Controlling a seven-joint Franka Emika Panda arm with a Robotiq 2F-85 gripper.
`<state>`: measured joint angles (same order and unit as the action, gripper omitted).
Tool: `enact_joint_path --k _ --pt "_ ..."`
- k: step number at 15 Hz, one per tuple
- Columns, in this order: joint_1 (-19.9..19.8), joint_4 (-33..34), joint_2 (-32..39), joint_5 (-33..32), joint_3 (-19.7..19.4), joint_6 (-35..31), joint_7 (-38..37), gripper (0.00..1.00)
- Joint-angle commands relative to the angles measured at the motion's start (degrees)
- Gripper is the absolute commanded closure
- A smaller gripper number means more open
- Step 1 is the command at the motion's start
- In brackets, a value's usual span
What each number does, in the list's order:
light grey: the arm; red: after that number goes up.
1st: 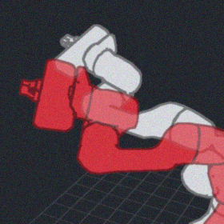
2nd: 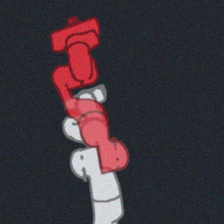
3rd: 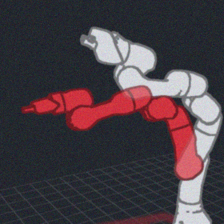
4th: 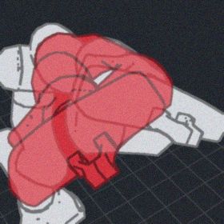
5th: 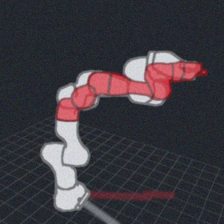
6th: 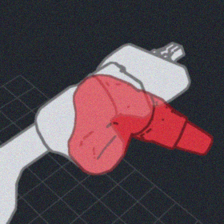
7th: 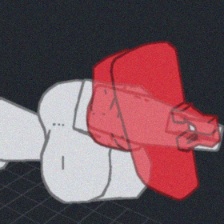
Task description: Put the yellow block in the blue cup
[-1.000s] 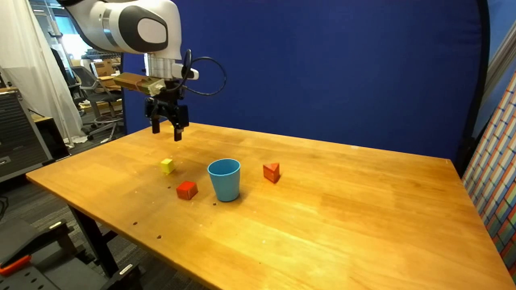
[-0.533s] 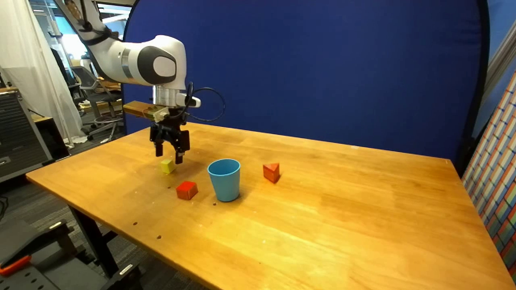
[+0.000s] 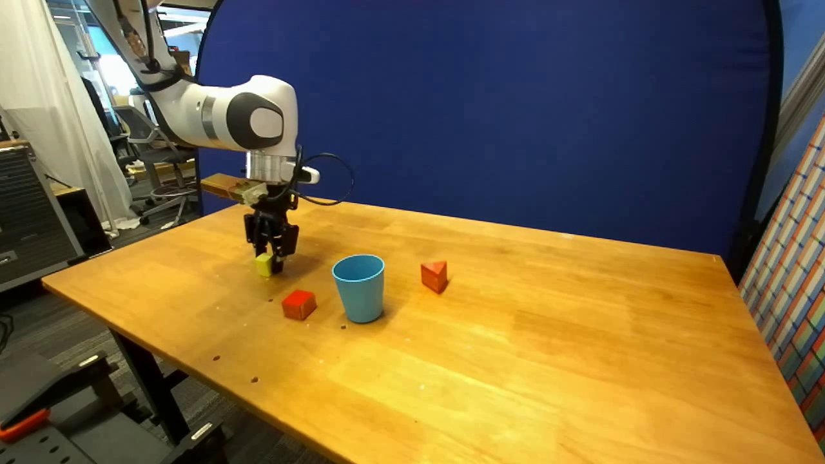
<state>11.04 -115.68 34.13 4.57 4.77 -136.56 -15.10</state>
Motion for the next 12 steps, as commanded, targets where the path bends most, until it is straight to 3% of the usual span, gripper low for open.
enact_joint_path --k 1,3,12 --pt "1.15 0.66 -0.31 -0.69 -1.75 0.86 -3.52 0.78" --pt "0.45 -0.53 -1.8 -0.15 -2.28 1.32 -4.52 0.91" --pt "-4.02 -9.77 -18.19 -2.37 -11.9 0.41 -11.71 0.89"
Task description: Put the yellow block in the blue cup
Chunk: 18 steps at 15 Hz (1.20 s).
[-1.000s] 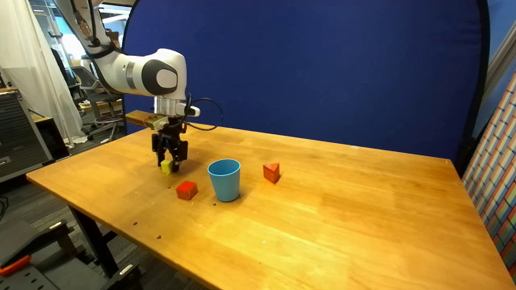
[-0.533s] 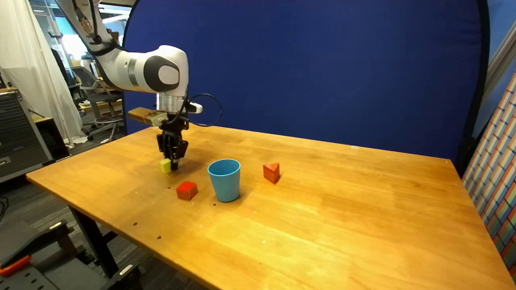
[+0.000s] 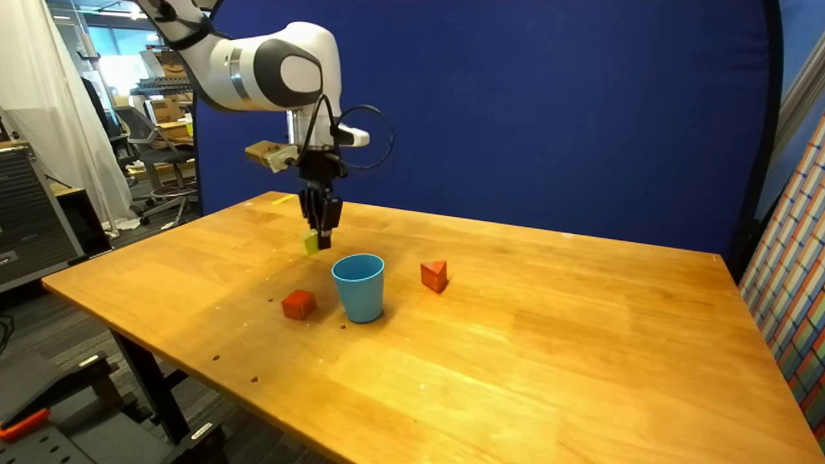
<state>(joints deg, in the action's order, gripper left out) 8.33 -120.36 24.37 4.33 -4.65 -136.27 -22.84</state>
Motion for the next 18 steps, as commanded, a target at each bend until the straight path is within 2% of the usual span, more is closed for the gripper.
enact_joint_path --k 1,7,13,14,15,18 --pt "-1.89 -5.93 -10.44 -2.95 -3.51 0.27 -5.6 0.89" --pt "-6.94 -11.61 -16.9 -3.19 -5.42 -0.66 -11.63 0.89" --pt "-10.65 -14.13 -15.99 -0.82 -5.04 -1.77 -11.71 0.88" --pt "-11.03 -14.15 -15.72 -0.17 -5.01 -2.29 -11.59 0.41" --pt "-11.29 -14.2 -15.75 -0.13 -5.05 -2.18 -11.43 0.4" --pt "-11.58 -14.2 -16.26 -0.17 -4.81 -2.36 -10.71 0.17"
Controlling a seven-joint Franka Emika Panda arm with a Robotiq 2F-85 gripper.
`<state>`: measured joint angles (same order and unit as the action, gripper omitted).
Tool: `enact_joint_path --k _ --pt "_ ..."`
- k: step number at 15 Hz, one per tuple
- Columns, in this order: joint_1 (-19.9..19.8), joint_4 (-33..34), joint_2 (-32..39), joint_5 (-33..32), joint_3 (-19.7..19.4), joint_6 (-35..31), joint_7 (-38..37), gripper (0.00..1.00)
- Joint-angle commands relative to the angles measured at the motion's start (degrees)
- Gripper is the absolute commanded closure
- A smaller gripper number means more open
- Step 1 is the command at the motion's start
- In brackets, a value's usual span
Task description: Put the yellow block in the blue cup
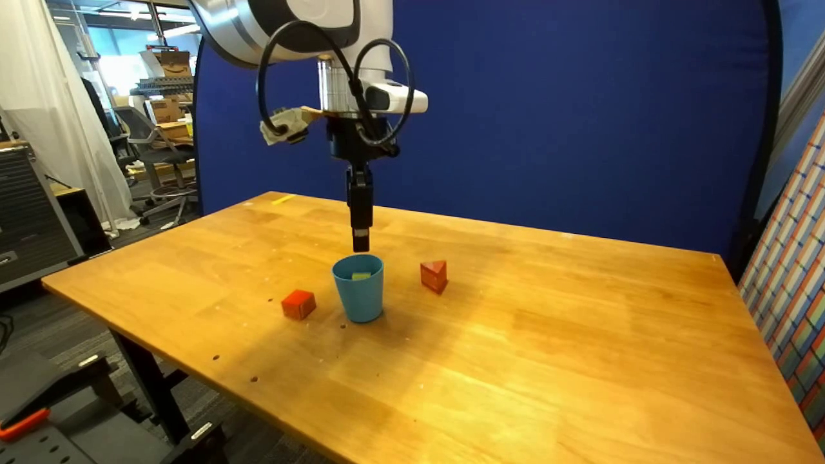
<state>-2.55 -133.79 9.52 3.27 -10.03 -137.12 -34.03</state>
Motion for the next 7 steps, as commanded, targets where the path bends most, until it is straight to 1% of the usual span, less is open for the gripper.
enact_joint_path --k 1,2,3,4,5,6,7 --pt "-0.62 -0.77 -1.66 0.55 0.6 -1.52 0.6 0.11" --pt "-0.83 -1.01 -2.19 1.28 0.93 -1.87 2.64 0.02" --pt "-1.42 -1.45 -2.96 3.28 1.64 -2.55 7.32 0.0" --pt "-0.52 0.08 -0.3 0.54 0.77 -0.76 1.95 0.14" --pt "-0.56 0.08 -0.54 1.46 0.96 -1.1 3.78 0.05" --pt "-0.6 0.07 -0.78 1.89 1.09 -1.24 4.7 0.0" --pt "-0.63 0.05 -0.93 2.03 1.14 -1.31 5.14 0.0"
